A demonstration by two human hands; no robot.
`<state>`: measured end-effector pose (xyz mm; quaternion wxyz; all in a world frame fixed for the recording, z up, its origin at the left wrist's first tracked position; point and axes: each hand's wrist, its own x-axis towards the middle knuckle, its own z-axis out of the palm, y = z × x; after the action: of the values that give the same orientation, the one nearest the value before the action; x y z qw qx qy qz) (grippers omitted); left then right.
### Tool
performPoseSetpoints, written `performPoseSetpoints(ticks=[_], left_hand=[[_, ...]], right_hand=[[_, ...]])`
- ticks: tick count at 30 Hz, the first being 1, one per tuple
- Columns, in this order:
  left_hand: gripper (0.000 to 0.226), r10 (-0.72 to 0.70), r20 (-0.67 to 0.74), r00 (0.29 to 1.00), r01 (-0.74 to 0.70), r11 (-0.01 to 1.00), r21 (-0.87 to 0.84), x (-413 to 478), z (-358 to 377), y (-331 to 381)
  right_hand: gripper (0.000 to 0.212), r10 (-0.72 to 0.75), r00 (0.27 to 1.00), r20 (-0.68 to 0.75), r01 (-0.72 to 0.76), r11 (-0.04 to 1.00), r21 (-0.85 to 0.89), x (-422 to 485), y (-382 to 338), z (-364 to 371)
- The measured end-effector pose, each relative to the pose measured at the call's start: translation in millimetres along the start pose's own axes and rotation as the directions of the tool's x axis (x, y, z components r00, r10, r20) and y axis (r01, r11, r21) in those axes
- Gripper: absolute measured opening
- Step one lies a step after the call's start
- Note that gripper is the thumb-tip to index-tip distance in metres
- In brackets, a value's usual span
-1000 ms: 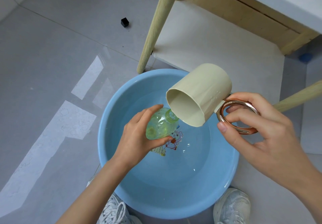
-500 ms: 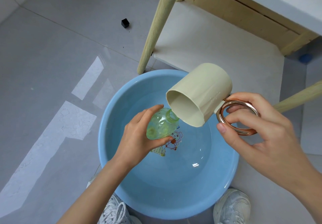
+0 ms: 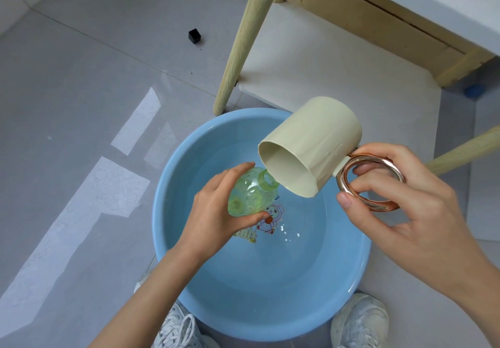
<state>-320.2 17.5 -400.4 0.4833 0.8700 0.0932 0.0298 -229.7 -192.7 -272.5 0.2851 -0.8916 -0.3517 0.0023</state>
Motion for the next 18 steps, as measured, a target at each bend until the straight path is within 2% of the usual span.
performPoseSetpoints(ticks=[18], left_hand=[[0.077,-0.001,-0.006,1.0,0.001,1.0,0.003,0.2,0.7,0.0]], right_hand=[[0.029,-0.017,1.0,-0.003,0.017,0.999,-0.031,0.0,0.1,0.5]])
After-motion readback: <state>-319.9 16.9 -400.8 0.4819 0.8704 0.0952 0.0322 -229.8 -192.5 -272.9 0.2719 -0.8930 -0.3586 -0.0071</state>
